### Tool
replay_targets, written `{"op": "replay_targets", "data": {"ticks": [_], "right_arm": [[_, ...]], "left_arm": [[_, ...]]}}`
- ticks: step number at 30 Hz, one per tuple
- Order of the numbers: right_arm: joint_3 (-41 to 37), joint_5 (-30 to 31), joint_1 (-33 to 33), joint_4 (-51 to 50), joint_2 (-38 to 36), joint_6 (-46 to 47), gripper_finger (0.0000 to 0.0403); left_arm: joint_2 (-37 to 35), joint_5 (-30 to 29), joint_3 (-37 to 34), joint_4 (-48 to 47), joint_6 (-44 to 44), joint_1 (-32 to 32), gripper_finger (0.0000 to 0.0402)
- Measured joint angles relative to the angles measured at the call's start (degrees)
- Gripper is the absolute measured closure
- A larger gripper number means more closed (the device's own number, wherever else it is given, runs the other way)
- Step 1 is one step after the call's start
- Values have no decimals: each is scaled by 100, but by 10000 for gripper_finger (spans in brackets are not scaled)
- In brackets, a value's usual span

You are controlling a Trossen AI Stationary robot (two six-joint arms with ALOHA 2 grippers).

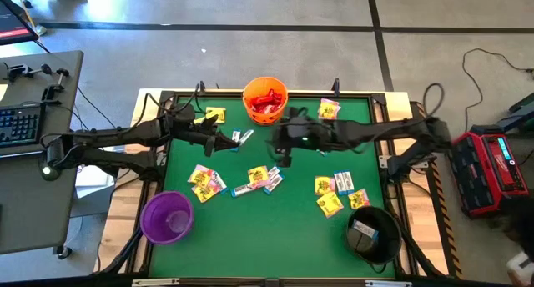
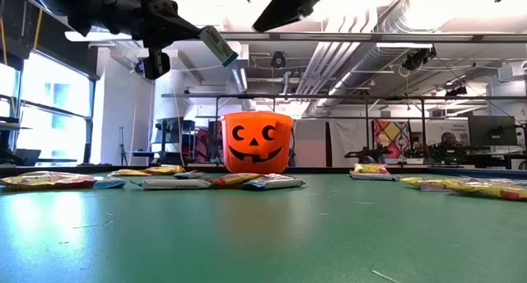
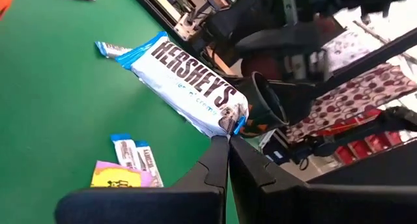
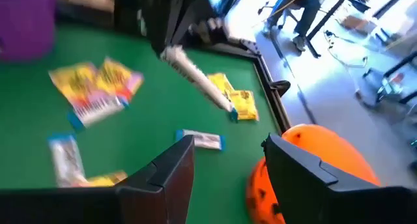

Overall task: Sort candy by brand, put in halloween buckets
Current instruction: Put the white chocolate bar into the black bucket

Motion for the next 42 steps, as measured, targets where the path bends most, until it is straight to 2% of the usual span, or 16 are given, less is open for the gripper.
{"op": "replay_targets", "data": {"ticks": [5, 12, 21, 24, 29, 38, 42], "right_arm": [[889, -290, -74, -445, 720, -929, 228], [1868, -1248, -362, -1020, 1388, -1060, 228], [2409, -2440, -577, -1459, 1830, -1192, 229], [2410, -2650, -577, -1454, 1859, -1204, 234], [2399, -2657, -577, -1450, 1862, -1155, 267], [2386, -2681, -577, -1467, 1860, -1054, 364], [2383, -2679, -575, -1496, 1860, -1009, 392]], "left_arm": [[0, 21, 0, -3, -190, -4, 401], [0, 306, 0, -3, -249, -4, 401], [0, 591, 0, 9, -296, -4, 401], [-1, 607, 0, 9, -305, -6, 401], [0, 610, 0, 44, -392, -6, 401], [-2, 621, 0, 48, -351, -4, 401], [-2, 557, 0, 87, -283, -7, 395]]}}
